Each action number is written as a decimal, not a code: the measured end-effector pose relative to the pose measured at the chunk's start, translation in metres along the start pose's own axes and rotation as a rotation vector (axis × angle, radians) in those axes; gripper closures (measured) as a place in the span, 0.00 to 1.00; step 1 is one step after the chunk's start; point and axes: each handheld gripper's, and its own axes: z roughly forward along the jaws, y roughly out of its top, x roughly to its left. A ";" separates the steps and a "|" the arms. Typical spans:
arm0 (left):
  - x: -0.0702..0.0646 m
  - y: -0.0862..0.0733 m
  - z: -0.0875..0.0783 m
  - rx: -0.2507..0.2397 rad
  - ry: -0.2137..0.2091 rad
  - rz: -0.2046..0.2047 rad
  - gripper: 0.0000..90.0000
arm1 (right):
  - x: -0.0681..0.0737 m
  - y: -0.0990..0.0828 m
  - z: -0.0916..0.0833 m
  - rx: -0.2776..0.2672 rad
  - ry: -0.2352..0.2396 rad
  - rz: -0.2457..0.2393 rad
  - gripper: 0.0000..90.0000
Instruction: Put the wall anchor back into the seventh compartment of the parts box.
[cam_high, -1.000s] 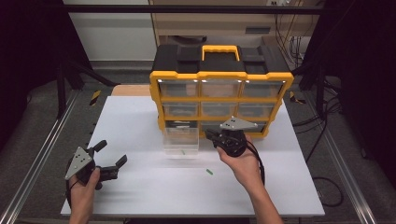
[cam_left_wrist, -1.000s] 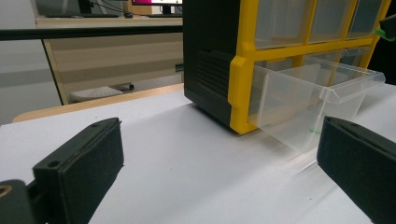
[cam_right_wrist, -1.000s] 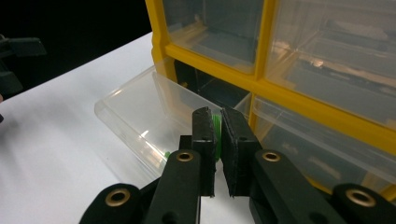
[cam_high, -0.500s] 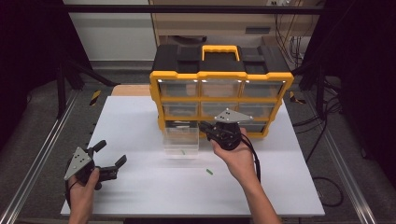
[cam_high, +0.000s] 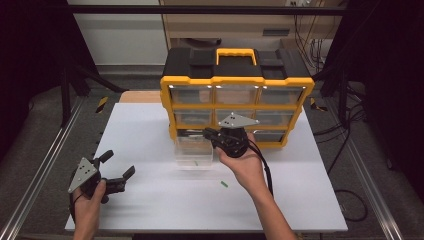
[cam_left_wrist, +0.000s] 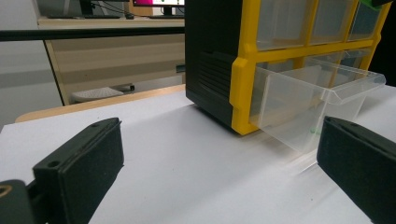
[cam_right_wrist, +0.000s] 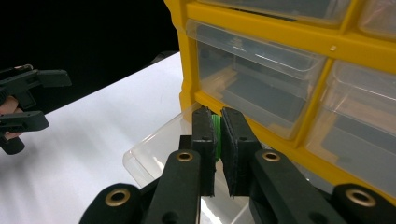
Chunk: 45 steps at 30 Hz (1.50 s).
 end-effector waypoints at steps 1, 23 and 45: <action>0.000 0.000 0.000 -0.001 0.000 -0.001 0.00 | 0.000 0.000 0.001 0.001 0.002 0.000 0.94; 0.001 0.000 0.000 -0.002 0.001 -0.003 0.00 | 0.007 0.004 0.016 0.032 -0.001 -0.025 0.94; 0.001 0.000 -0.001 0.000 0.004 -0.004 0.00 | 0.013 -0.004 0.028 0.086 -0.013 -0.060 0.94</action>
